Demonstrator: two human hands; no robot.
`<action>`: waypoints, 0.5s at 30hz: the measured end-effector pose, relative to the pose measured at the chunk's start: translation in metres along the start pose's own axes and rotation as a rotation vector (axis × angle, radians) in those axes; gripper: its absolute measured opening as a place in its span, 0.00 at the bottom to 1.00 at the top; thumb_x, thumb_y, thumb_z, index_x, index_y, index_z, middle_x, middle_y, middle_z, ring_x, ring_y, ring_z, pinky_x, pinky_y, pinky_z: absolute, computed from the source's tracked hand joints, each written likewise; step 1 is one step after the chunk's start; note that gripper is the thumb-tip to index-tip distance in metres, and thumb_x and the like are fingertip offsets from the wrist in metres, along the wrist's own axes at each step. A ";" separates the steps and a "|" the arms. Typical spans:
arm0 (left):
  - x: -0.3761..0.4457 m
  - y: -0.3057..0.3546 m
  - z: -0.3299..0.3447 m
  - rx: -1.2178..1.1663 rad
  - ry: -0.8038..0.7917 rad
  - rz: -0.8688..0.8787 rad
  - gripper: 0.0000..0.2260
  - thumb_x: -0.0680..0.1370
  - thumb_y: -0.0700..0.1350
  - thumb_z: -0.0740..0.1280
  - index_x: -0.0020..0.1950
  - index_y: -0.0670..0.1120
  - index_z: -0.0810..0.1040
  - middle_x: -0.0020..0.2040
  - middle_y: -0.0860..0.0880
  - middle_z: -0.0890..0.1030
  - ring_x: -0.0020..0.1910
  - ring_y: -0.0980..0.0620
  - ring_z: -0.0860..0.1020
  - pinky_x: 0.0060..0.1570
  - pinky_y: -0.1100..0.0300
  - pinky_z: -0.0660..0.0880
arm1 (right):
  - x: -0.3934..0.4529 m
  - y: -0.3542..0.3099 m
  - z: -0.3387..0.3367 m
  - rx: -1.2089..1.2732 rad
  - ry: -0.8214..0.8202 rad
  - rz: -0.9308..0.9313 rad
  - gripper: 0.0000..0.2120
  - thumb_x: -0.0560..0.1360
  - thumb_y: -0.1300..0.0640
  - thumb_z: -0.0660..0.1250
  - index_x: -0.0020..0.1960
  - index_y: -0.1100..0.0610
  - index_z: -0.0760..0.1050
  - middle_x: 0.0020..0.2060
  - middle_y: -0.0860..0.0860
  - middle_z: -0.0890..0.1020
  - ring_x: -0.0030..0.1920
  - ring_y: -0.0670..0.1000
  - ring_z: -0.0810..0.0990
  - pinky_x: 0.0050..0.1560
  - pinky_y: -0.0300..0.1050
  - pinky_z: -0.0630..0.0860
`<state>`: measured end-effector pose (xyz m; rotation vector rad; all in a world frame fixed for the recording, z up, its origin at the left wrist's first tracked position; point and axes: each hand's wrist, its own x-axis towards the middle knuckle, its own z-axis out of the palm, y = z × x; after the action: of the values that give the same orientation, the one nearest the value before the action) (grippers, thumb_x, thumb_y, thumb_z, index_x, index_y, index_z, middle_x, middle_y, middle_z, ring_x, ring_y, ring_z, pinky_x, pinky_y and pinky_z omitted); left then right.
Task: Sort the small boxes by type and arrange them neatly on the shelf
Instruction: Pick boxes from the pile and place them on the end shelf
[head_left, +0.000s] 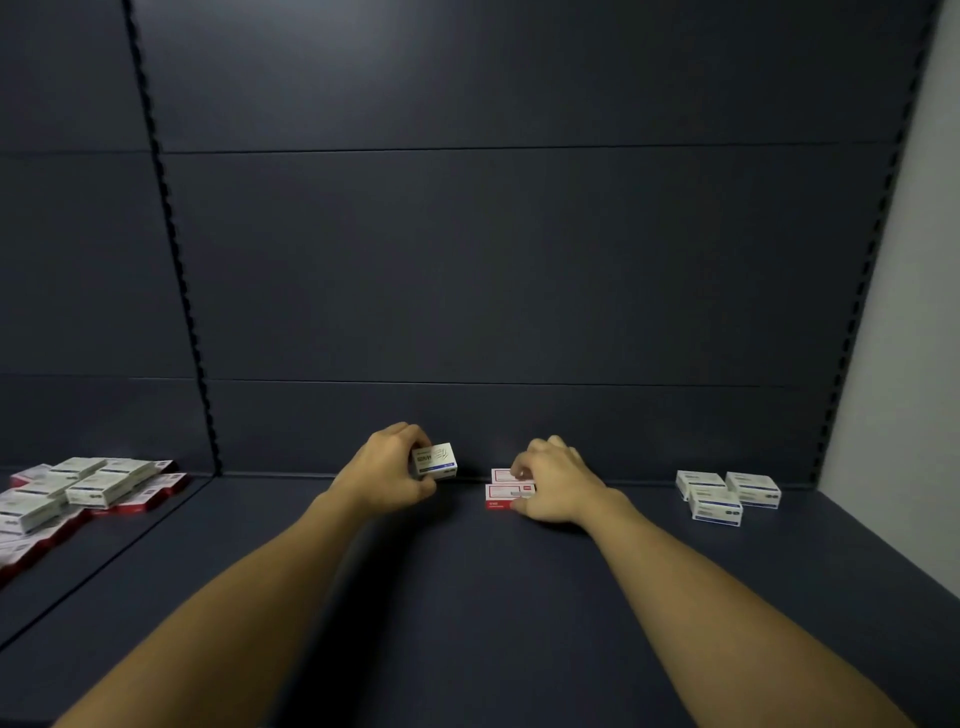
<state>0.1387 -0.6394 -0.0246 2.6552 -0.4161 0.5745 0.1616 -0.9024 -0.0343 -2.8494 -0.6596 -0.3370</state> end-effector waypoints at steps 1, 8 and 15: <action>0.002 0.002 0.000 -0.001 -0.004 0.011 0.17 0.69 0.49 0.74 0.56 0.49 0.76 0.51 0.53 0.75 0.49 0.54 0.76 0.47 0.61 0.76 | -0.001 0.002 -0.003 -0.004 0.010 0.001 0.22 0.72 0.44 0.71 0.64 0.50 0.76 0.58 0.49 0.74 0.62 0.52 0.68 0.66 0.49 0.67; 0.022 0.030 0.009 -0.024 0.000 0.101 0.17 0.69 0.49 0.74 0.55 0.48 0.76 0.51 0.52 0.76 0.49 0.53 0.76 0.48 0.59 0.76 | -0.026 0.030 -0.037 -0.059 0.101 0.106 0.22 0.72 0.46 0.71 0.64 0.52 0.76 0.58 0.50 0.76 0.62 0.53 0.71 0.65 0.50 0.68; 0.041 0.075 0.032 -0.095 -0.048 0.201 0.17 0.70 0.48 0.75 0.56 0.49 0.76 0.51 0.53 0.76 0.50 0.55 0.76 0.48 0.61 0.76 | -0.070 0.067 -0.066 -0.144 0.153 0.285 0.23 0.74 0.47 0.69 0.66 0.54 0.74 0.60 0.50 0.76 0.63 0.53 0.72 0.65 0.49 0.69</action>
<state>0.1578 -0.7277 -0.0105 2.5573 -0.7123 0.5373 0.1192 -1.0059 0.0009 -2.9587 -0.2042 -0.5663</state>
